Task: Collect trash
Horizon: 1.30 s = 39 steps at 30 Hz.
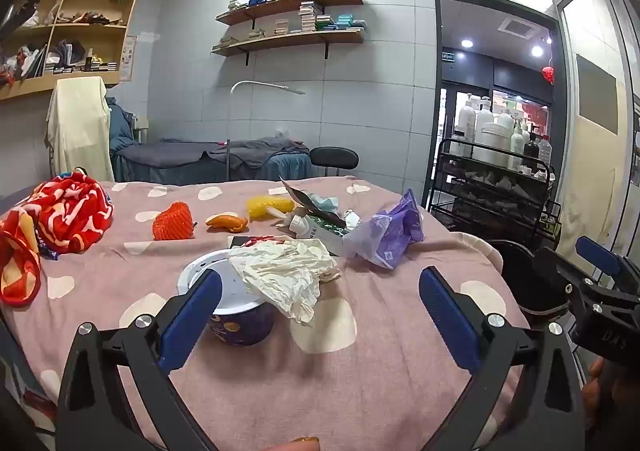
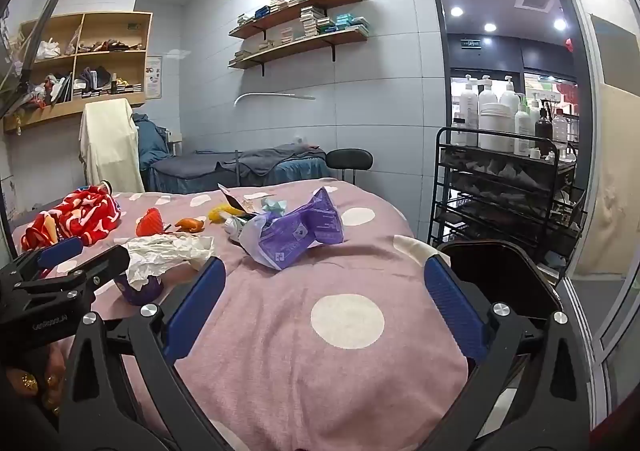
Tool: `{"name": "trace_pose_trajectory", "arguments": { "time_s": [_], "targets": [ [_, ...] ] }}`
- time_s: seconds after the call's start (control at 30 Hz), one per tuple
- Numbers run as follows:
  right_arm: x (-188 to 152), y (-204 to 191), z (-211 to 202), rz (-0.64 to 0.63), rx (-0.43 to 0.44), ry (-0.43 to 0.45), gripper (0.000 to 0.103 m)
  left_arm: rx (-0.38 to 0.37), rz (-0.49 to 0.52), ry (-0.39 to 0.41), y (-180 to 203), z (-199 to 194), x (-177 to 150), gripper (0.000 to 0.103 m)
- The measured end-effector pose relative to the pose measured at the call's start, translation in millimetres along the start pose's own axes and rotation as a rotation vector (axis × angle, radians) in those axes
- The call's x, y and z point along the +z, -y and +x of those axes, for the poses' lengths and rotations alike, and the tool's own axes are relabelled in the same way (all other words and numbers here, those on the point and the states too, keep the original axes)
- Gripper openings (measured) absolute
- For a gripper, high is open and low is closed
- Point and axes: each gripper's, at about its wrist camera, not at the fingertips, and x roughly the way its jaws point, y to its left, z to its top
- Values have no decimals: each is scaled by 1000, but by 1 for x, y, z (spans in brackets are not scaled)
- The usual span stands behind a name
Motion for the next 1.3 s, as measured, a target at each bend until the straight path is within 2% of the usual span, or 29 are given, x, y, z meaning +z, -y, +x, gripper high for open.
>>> {"name": "trace_pose_trajectory", "arguments": {
  "time_s": [1.3],
  "targets": [
    [0, 0, 4, -4, 11, 2, 98, -27, 9, -2, 2, 1, 0, 98]
  ]
}}
